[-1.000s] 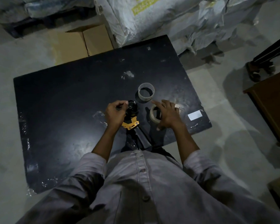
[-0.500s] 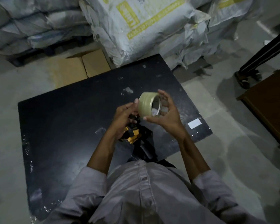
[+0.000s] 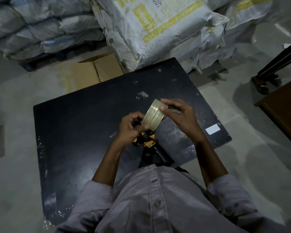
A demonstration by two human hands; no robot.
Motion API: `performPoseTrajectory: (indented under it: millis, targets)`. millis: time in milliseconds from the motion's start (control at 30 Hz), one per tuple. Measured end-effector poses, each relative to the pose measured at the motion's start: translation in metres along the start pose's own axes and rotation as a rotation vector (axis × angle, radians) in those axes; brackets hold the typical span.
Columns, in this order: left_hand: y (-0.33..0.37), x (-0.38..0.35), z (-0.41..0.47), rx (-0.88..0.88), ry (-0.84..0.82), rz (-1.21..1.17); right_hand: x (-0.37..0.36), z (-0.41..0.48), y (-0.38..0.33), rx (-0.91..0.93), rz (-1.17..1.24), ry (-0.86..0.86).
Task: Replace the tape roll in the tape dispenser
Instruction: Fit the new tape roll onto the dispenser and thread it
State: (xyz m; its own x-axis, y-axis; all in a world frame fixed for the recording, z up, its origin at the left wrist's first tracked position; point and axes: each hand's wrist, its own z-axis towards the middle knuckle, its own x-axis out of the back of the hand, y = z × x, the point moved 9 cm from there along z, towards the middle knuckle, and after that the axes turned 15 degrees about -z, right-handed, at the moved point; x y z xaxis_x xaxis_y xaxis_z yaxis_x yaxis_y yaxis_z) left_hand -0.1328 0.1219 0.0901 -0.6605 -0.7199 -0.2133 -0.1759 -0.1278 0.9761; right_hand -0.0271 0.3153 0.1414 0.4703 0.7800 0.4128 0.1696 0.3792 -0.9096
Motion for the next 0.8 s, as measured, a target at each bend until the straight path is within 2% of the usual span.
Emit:
performPoseTrajectory:
  millis: [100,233,367,667,800]
  targets:
    - [-0.003,0.008,-0.001,-0.027,0.017,0.105,0.002,0.002,-0.004,0.059,-0.09,0.028]
    - [-0.013,0.014,0.001,-0.001,0.068,0.181,0.007,0.003,-0.016,0.258,-0.285,0.143]
    - [-0.015,0.014,0.002,0.037,0.111,0.169,0.009,0.005,-0.019,0.418,-0.501,0.259]
    - [-0.007,-0.006,0.015,0.108,0.072,0.25,0.004,0.005,-0.012,0.353,-0.585,0.367]
    - [0.002,-0.028,0.018,0.149,0.049,0.176,0.005,0.001,-0.011,0.31,-0.595,0.396]
